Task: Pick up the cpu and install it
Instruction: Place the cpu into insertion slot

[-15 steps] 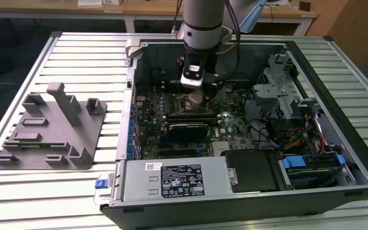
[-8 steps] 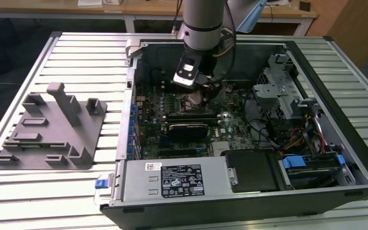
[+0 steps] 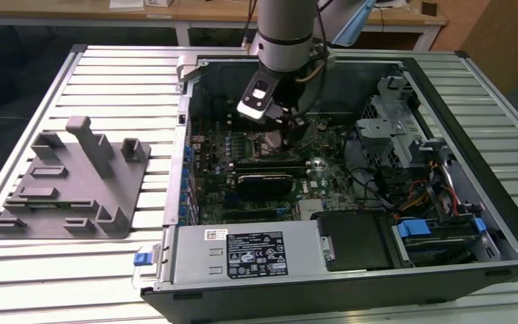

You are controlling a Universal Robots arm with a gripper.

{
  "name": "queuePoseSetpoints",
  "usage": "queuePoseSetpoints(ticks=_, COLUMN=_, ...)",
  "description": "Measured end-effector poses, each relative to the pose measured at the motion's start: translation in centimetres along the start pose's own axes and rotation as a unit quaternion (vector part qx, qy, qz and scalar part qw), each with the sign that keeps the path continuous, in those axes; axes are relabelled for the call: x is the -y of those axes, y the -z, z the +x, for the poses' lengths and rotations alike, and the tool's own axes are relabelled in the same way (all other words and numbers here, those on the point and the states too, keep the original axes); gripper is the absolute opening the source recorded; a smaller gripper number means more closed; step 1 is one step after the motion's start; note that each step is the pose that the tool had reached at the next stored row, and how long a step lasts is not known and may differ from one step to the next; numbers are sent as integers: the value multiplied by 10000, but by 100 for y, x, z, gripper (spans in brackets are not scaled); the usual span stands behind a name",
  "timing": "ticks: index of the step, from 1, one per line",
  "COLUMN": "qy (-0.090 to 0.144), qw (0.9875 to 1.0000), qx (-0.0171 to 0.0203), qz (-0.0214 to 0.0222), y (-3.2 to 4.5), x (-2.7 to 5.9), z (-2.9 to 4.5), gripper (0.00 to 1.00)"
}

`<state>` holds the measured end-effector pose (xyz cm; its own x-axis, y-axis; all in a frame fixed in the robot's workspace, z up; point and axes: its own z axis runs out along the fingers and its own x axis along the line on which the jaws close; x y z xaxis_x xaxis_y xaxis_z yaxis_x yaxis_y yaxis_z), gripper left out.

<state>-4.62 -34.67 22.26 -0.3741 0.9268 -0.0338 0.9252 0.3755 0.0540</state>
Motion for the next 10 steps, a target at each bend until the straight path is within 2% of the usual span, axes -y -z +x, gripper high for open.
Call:
queuePoseSetpoints(ticks=5, qy=-457, qw=9990, qx=25, qz=16, y=-9, x=0, z=0, gripper=55)
queuePoseSetpoints(ticks=8, qy=-725, qw=9974, qx=39, qz=25, y=-14, x=1, z=0, gripper=55)
queuePoseSetpoints(ticks=10, qy=-913, qw=9958, qx=49, qz=31, y=-18, x=1, z=1, gripper=55)
